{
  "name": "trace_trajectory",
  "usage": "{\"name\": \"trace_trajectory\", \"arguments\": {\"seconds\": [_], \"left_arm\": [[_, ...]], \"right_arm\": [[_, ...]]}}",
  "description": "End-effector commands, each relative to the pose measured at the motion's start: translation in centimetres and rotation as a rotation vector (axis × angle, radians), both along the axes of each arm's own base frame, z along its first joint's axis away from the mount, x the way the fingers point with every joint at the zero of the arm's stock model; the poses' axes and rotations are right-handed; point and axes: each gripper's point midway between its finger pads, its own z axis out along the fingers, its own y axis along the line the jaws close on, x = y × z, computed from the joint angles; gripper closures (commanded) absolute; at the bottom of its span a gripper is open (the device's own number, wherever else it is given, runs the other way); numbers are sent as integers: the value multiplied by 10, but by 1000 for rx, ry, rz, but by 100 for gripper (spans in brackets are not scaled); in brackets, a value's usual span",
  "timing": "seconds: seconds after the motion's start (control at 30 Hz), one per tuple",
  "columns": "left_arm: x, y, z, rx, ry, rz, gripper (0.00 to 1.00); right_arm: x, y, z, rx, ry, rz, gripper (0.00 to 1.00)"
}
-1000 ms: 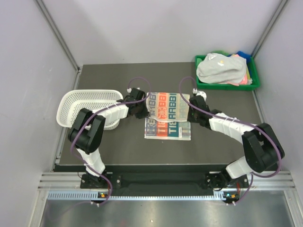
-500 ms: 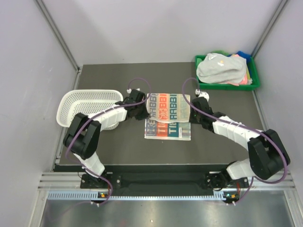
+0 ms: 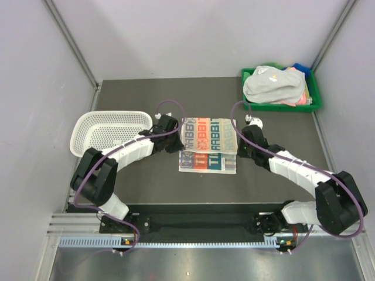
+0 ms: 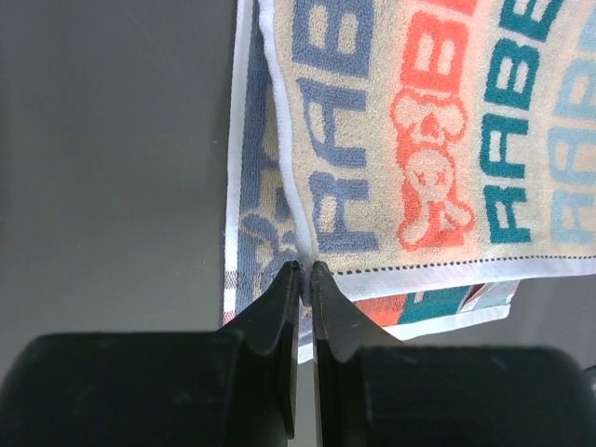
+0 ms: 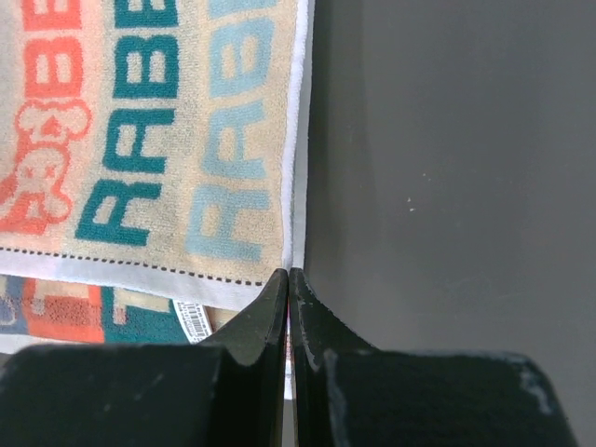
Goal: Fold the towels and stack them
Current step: Fold the towel
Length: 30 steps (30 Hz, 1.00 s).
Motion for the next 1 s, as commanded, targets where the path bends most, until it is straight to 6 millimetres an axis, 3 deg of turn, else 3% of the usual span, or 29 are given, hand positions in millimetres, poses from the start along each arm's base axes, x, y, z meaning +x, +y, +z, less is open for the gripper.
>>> {"name": "trace_trajectory", "arguments": {"seconds": [0.0,0.47,0.97], "left_arm": [[-3,2,9,-4,-30,10,100],[-16,12,8,10,-42,27,100],[-31,14,14,1,-59,15,100]], "right_arm": [[-4,3,11,26,-32,8,100],[-25,12,3,34,-24,17,100],[-38,12,7,28,-36,7,100]]}}
